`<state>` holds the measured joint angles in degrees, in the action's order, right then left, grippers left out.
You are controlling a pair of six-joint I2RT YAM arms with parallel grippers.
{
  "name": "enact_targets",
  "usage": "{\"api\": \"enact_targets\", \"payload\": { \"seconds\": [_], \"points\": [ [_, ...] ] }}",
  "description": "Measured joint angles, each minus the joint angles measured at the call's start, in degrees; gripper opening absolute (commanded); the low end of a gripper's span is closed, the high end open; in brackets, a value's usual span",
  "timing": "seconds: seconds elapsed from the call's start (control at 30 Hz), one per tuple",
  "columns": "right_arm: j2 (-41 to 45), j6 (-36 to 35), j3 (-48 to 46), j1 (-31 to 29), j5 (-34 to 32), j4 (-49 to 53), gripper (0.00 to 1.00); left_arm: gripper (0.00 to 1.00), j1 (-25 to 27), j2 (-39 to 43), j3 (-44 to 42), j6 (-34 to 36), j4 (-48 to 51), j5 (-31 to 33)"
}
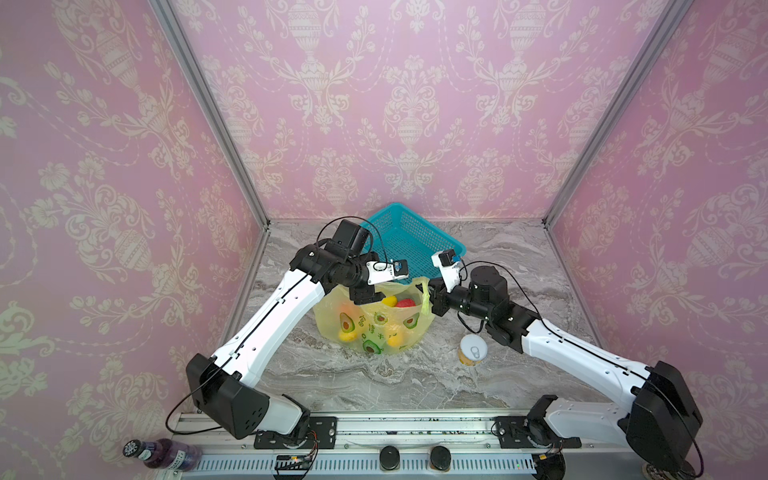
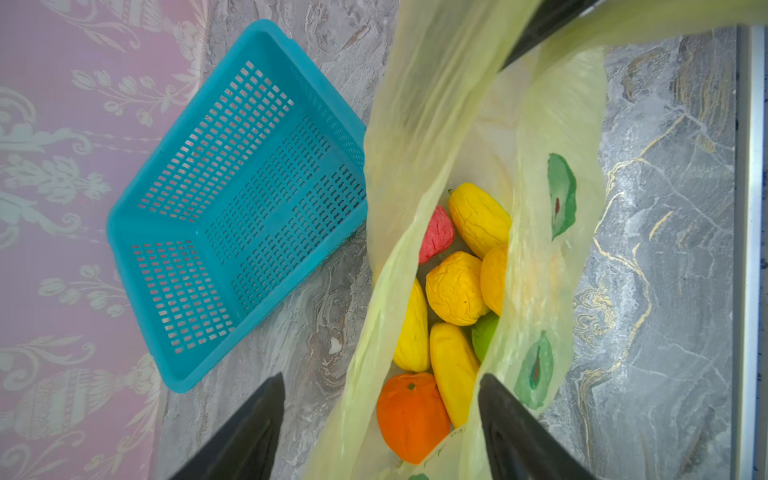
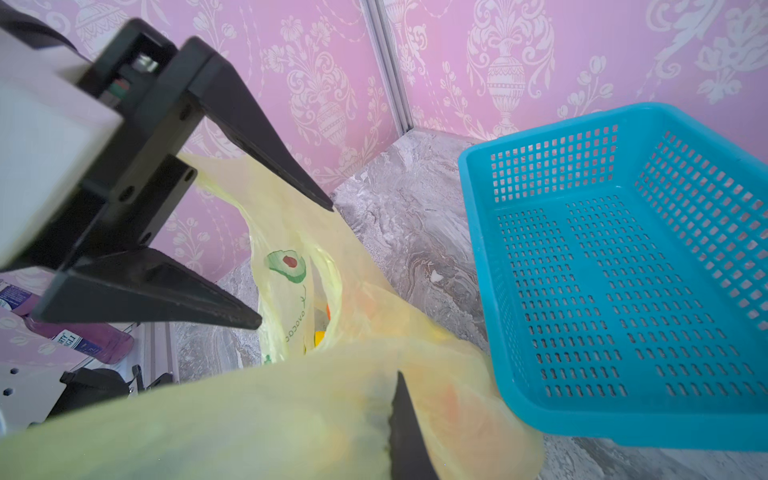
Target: Untie the knot of the plastic bag and take out the fruit
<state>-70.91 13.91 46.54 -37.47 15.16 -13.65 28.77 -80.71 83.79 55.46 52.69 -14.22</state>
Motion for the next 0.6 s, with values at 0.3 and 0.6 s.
{"api": "enact_targets", "payload": {
  "seconds": [0.3,0.6],
  "points": [
    [2.23,0.02,-1.95,0.00,0.17,0.22,0.00,0.73,2.23,-2.32,-6.80,2.36,-9.07,9.09],
    [1.92,0.02,-1.95,0.00,1.14,0.04,0.00,0.38,2.91,-2.34,-6.47,2.45,-12.07,10.38]
  ]
}}
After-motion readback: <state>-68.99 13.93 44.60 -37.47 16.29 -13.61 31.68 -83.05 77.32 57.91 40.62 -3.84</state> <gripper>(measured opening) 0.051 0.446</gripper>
